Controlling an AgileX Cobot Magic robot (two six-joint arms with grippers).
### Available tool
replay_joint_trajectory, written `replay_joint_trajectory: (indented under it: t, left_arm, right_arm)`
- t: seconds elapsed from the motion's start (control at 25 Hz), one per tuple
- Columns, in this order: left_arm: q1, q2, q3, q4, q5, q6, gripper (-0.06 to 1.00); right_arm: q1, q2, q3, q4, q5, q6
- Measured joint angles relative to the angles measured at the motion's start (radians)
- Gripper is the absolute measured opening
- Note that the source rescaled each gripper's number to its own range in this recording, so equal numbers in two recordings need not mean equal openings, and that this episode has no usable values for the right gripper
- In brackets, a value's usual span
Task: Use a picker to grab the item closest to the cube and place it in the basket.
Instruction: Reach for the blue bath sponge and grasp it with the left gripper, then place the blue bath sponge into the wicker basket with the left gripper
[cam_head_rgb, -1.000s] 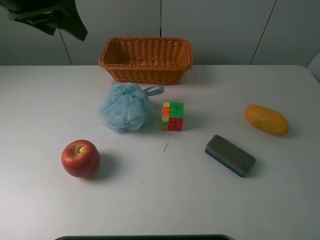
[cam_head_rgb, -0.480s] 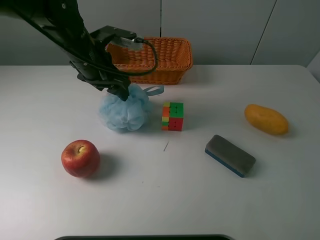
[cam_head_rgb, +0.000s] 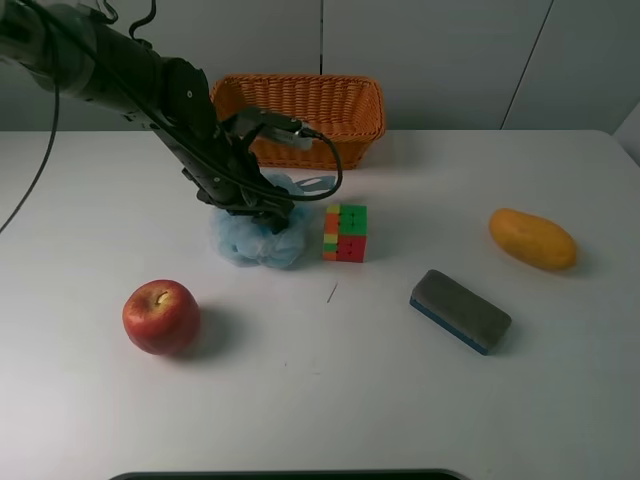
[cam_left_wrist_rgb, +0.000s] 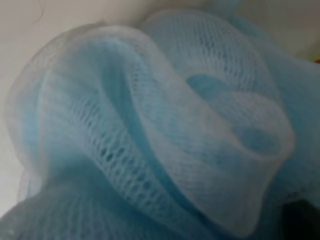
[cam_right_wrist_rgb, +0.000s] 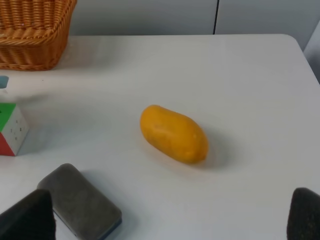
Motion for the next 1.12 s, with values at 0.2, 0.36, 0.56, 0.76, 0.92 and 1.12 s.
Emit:
replay_joint_trajectory:
  t: [0.2, 0.36, 0.56, 0.76, 0.92, 1.12]
  left_arm:
    - [0.000, -0.019, -0.022, 0.019, 0.041, 0.000, 0.44]
    - [-0.002, -0.063, -0.076, 0.048, 0.091, 0.000, 0.06]
    - [-0.002, -0.163, -0.201, 0.087, 0.154, -0.023, 0.02]
    - [-0.002, -0.240, -0.378, 0.144, 0.165, -0.024, 0.01]
    - [-0.002, -0.242, -0.496, 0.248, 0.144, -0.028, 0.01]
    - [0.016, -0.163, -0.567, 0.329, 0.055, -0.071, 0.01]
  right_arm:
    - [0.000, 0.000, 0.000, 0.000, 0.000, 0.000]
    - [0.000, 0.000, 0.000, 0.000, 0.000, 0.000]
    - [0.000, 0.000, 0.000, 0.000, 0.000, 0.000]
    - [0.000, 0.000, 0.000, 0.000, 0.000, 0.000]
    - [0.000, 0.000, 0.000, 0.000, 0.000, 0.000]
    - [0.000, 0.000, 0.000, 0.000, 0.000, 0.000]
